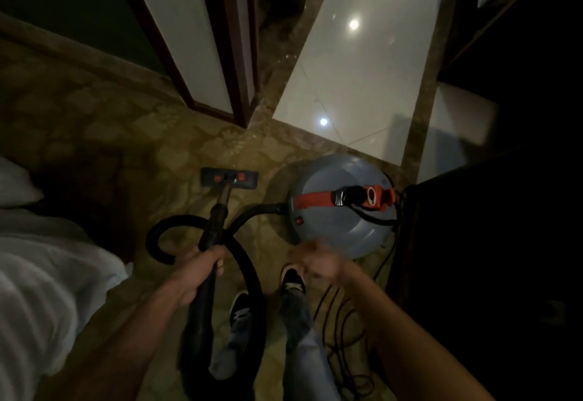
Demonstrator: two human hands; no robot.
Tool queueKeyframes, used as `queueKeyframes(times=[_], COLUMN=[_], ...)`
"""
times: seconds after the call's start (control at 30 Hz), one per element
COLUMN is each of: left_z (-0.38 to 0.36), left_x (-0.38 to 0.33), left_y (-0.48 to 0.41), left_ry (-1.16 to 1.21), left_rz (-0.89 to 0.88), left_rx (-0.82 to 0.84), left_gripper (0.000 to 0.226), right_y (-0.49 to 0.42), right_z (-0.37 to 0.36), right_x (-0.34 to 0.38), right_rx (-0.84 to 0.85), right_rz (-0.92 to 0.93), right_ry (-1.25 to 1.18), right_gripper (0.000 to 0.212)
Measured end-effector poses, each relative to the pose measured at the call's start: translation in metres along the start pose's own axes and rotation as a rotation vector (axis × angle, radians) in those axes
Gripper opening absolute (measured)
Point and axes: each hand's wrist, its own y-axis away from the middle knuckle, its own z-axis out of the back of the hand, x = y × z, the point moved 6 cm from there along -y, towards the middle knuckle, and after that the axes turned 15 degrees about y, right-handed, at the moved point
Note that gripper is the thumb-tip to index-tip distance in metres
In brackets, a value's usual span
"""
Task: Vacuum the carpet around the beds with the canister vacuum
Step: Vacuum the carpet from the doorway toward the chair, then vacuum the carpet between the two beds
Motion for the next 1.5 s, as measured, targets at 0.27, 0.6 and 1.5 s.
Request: queueKeyframes(times=[0.27, 0.6, 1.5], left_z=[-0.034, -0.067, -0.039], left_x=[-0.033, -0.019, 0.095], left_y=[-0.007, -0.044, -0.101], left_ry=[0.002, -0.054, 0.183], left_rz=[-0.079, -0.127, 0.077], left_rx=[-0.071, -0.069, 0.097], left_gripper=[0.026, 0.025, 0.02], right_y=[-0.083, -0.144, -0.198], right_z=[0.116, 0.113, 0.023], right_x=[-0.047, -0.063, -0.087], right_rx=[-0.25, -0.185, -0.559], right_rz=[-0.188, -0.27, -0.164], right_ry=[-0.292, -0.908, -1.134], right_gripper=[0.031, 0.05, 0.043])
